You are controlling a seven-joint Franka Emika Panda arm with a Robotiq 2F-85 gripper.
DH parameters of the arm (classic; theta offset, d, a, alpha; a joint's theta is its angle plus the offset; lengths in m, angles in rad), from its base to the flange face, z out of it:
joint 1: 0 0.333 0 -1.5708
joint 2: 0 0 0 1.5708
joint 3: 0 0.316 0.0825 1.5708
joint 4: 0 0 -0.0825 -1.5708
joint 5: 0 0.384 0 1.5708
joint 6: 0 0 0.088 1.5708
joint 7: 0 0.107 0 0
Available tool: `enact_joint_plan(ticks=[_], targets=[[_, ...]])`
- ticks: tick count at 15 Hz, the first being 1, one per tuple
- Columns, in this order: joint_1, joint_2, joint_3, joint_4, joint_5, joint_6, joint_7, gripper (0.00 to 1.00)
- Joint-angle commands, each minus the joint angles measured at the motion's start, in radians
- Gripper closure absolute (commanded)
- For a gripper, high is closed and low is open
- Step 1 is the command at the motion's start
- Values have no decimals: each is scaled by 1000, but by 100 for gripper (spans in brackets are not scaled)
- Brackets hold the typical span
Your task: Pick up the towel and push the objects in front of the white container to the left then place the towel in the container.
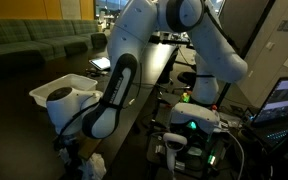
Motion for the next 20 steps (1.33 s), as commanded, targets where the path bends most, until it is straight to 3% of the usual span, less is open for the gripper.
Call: enact_joint_plan(ticks=[1,7,12,17,20], targets=[[16,10,26,62,74,-1,-43,99],[-8,-105,46,13,130,-15,-135,99],[-86,-265,32,-146,120,-73,-282,99],[-181,-417,-60,-345,95,-86,-349,99],[-238,-470,-154,-407,25,-94,-365,99]])
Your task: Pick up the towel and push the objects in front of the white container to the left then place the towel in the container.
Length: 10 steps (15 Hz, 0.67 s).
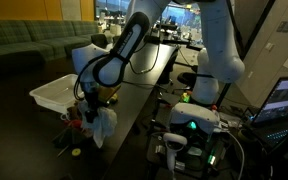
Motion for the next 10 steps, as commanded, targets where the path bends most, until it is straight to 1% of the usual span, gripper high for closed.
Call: enact_joint_plan(ticks=[1,3,6,8,10], targets=[[-58,-100,-113,-100,-109,-8,-7,99],[-97,-97,-197,-98,-207,-4,13,99],[-160,-33,-326,-39,-353,26,51,99],[-209,2,-387,15,-410,25,62,99],[-240,55,-424,79,-436,29,82,99]])
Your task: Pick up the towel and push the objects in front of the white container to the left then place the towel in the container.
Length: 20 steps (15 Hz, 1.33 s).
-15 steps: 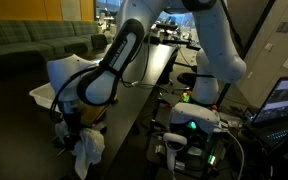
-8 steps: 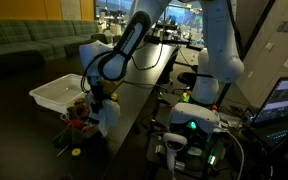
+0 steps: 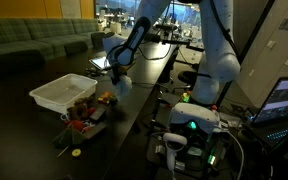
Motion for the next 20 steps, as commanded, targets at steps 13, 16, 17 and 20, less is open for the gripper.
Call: enact_joint_plan(ticks=[13,16,17,20], targets=[[-104,604,-88,651,33,-18,48,99],[-101,677,-87,708,47,-27,16,99],[-98,685,-87,710,48,-32,-2,99],[-81,697,-84,707,43,-51,-46,99]])
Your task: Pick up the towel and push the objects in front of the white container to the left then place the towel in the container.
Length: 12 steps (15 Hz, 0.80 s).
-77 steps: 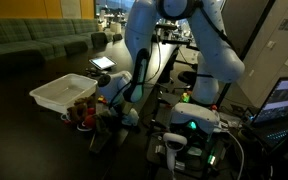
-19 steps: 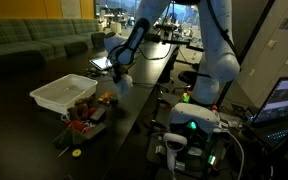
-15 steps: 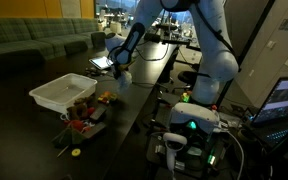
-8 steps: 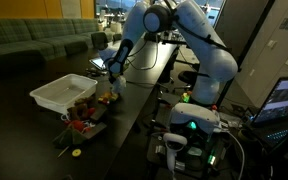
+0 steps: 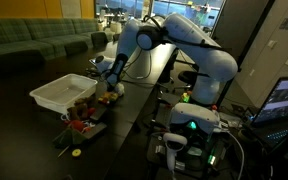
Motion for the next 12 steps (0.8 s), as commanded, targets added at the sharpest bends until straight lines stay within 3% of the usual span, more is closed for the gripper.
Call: enact_joint_plan(ticks=[1,7,12], targets=[[22,16,-1,27,18,-52,-79,99],[55,-46,45,-42,15,-148,-162,99],[51,-76,126,-46,55,-270,-198,99]])
